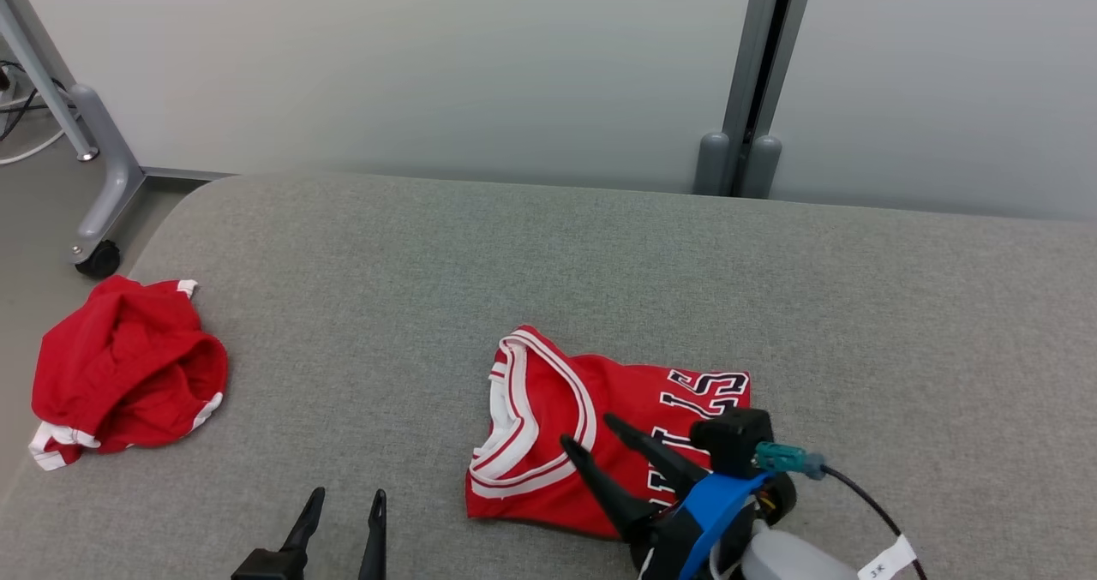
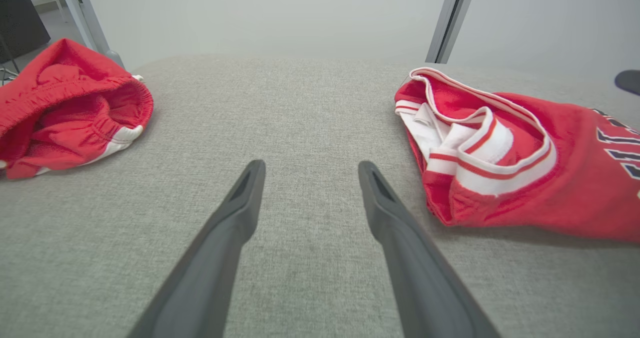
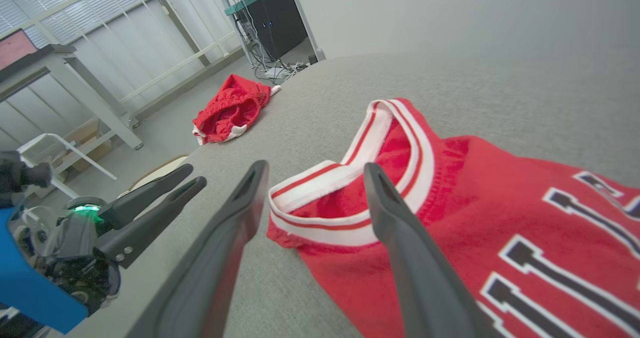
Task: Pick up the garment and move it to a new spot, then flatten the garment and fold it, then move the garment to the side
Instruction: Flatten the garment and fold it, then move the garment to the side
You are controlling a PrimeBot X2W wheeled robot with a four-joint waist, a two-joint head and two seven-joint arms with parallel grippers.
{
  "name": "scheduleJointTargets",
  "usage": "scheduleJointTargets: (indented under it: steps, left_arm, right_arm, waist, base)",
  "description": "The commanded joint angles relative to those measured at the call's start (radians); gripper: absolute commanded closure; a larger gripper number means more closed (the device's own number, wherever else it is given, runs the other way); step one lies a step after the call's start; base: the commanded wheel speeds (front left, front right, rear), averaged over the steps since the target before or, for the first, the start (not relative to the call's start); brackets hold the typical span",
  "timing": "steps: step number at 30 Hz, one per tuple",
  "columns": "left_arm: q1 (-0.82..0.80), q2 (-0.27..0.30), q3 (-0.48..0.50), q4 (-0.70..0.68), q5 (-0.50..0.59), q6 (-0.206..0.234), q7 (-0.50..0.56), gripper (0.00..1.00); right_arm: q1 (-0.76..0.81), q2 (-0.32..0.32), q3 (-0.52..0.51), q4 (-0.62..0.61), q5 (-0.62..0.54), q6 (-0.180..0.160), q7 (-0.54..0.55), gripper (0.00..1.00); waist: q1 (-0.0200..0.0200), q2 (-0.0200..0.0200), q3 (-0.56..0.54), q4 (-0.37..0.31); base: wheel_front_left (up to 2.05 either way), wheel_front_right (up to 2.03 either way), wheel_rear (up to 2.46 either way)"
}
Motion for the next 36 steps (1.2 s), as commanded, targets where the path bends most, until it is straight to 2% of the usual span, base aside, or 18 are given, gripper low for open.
scheduleJointTargets:
  steps: [1, 5, 11, 16, 21, 27, 36]
  left_arm:
    - [0.006, 0.000, 0.010, -0.001, 0.008, -0.001, 0.000, 0.00]
    - [0.001, -0.001, 0.027, -0.002, 0.020, -0.001, 0.000, 0.00]
    - [-0.010, 0.001, 0.054, -0.006, 0.042, 0.000, 0.000, 0.00]
    - [-0.003, 0.000, 0.078, -0.010, 0.051, 0.002, 0.000, 0.00]
    - [0.021, -0.006, 0.089, -0.019, 0.055, 0.009, 0.000, 0.00]
    - [0.063, -0.013, 0.102, -0.047, 0.052, 0.018, 0.000, 0.00]
    - [0.074, -0.016, 0.096, -0.061, 0.064, 0.010, 0.000, 0.00]
  right_arm:
    - [0.012, -0.020, -0.039, 0.019, -0.027, 0.000, -0.009, 0.00]
    - [0.026, -0.006, -0.227, 0.047, -0.166, 0.000, -0.012, 0.00]
    - [0.137, 0.056, -0.588, 0.013, -0.496, 0.000, -0.012, 0.00]
    - [0.235, 0.082, -0.760, -0.047, -0.675, 0.000, -0.013, 0.00]
    - [0.311, 0.084, -0.805, -0.091, -0.684, 0.000, -0.013, 0.00]
    - [0.381, 0.084, -0.825, -0.075, -0.654, 0.000, -0.013, 0.00]
    - [0.399, 0.084, -0.838, -0.077, -0.639, 0.000, -0.013, 0.00]
  waist:
    - [0.0001, 0.0000, -0.009, -0.010]
    - [0.0001, 0.0000, -0.016, -0.032]
    - [0.0001, 0.0000, -0.021, -0.069]
    - [0.0001, 0.0000, -0.027, -0.102]
    - [0.0001, 0.0000, -0.036, -0.131]
    - [0.0001, 0.0000, -0.045, -0.160]
    - [0.0001, 0.0000, -0.047, -0.170]
  base:
    - [0.00, 0.00, 0.00]
    - [0.00, 0.00, 0.00]
    - [0.00, 0.00, 0.00]
    - [0.00, 0.00, 0.00]
    - [0.00, 0.00, 0.00]
    - [0.00, 0.00, 0.00]
    - [0.00, 0.00, 0.00]
